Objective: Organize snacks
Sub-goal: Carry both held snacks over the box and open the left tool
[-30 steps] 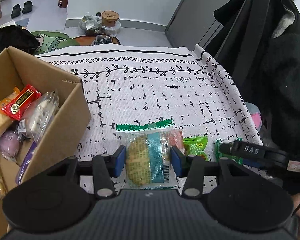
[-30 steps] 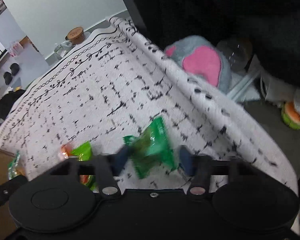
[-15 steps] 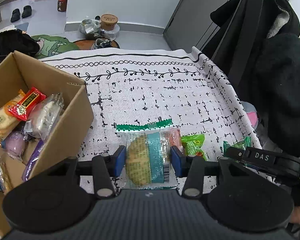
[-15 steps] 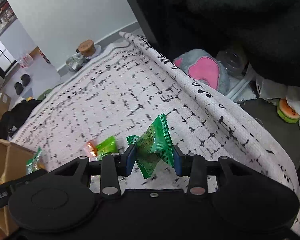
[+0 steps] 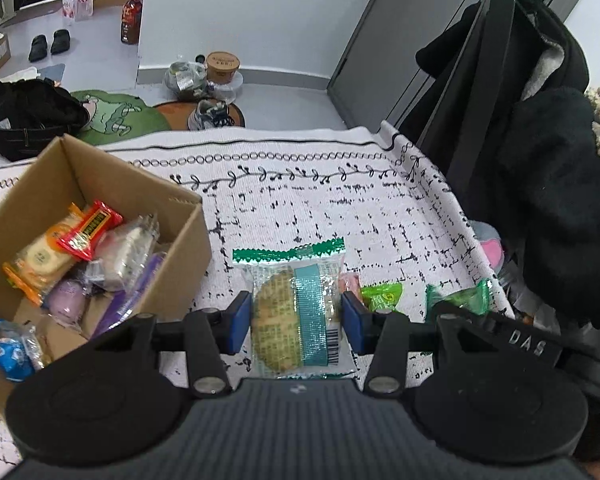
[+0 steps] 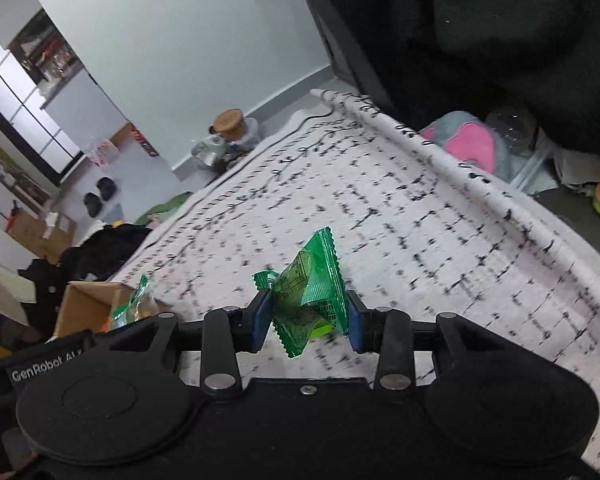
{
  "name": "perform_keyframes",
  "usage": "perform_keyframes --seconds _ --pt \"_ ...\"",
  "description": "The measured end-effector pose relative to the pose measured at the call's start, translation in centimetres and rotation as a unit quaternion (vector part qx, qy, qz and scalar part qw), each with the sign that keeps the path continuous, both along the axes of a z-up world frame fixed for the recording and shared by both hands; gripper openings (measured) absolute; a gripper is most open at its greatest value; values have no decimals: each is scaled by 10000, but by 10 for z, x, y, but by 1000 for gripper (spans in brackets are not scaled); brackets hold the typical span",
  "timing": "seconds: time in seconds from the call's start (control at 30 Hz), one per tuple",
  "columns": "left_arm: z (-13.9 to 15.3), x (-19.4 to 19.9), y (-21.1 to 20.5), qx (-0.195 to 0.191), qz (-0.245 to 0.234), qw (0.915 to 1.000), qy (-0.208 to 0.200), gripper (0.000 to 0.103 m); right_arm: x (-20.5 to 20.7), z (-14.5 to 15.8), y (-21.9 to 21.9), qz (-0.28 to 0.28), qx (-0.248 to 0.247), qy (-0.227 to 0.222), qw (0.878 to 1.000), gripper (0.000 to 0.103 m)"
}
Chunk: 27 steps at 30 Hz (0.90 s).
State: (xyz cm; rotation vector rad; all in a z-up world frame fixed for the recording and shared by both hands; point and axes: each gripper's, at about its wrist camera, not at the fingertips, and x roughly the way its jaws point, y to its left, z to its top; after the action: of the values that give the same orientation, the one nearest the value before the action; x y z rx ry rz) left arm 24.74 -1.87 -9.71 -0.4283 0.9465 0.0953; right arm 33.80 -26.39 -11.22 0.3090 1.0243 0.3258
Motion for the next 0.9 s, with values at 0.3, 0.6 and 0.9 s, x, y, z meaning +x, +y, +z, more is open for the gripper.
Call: perform_keyframes --seconds 0.3,0.6,0.9 --pt "16 -15 22 -24 -71 9999 -100 47 -21 14 20 132 335 -189 9992 37" --pt "21 -33 56 56 96 9999 -48 47 -40 19 50 359 577 -320 9972 37" --pt "15 -48 95 78 360 9993 67 47 -52 21 73 563 788 -354 9947 37"
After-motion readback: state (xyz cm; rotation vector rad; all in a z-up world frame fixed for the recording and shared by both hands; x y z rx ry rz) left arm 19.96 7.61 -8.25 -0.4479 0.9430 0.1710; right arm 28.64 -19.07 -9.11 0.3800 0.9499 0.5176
